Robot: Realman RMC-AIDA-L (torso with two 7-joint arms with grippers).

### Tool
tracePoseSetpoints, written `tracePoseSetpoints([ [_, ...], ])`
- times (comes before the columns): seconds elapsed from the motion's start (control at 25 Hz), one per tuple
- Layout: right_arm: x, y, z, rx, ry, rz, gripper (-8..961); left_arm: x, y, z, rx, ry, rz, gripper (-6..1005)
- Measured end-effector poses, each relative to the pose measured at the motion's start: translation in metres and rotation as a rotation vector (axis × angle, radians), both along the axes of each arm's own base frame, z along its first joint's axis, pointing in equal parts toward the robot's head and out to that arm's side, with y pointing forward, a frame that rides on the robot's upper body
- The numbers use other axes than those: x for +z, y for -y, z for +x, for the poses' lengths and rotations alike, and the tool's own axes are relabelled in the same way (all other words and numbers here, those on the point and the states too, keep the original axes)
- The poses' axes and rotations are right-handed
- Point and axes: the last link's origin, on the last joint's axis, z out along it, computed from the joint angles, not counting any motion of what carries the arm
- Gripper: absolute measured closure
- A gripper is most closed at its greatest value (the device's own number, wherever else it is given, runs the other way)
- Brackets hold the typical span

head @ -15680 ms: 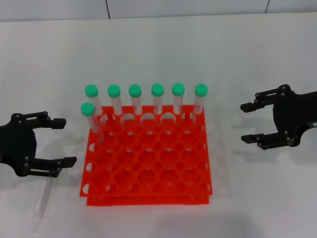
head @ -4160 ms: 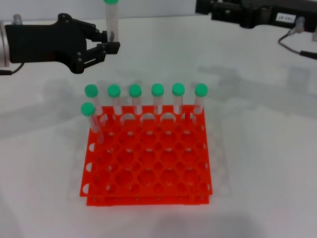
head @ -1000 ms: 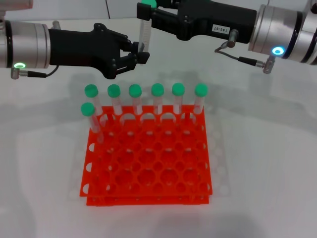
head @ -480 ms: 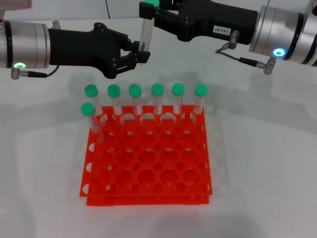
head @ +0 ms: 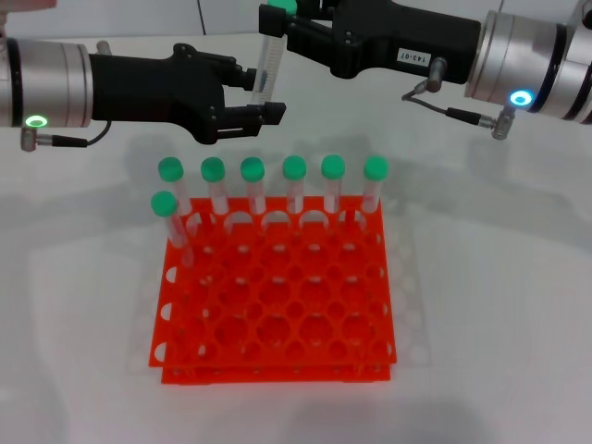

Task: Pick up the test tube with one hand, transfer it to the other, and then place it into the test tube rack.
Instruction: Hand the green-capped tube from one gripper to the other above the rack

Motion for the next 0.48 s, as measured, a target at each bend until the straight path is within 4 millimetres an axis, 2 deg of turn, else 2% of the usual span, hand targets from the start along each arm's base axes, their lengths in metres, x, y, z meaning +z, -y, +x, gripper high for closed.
tracePoseSetpoints([
  [0.16,-0.0002,0.0003,0.0005,-0.002,0.0,-0.002,689,0.0003,0.0007,-0.0007,0.004,0.004,0.004,637],
  [0.36,-0.0007,0.0007,0.0007,0.0,0.005,-0.006,689,0.0012,0.001,-0.0007,0.006,0.014,0.009,399],
  [0.48,-0.0009,0.0007,0.0009,0.0,0.007,-0.006,689,0.0039,0.0029,-0.0036,0.013,0.018,0.015,173],
])
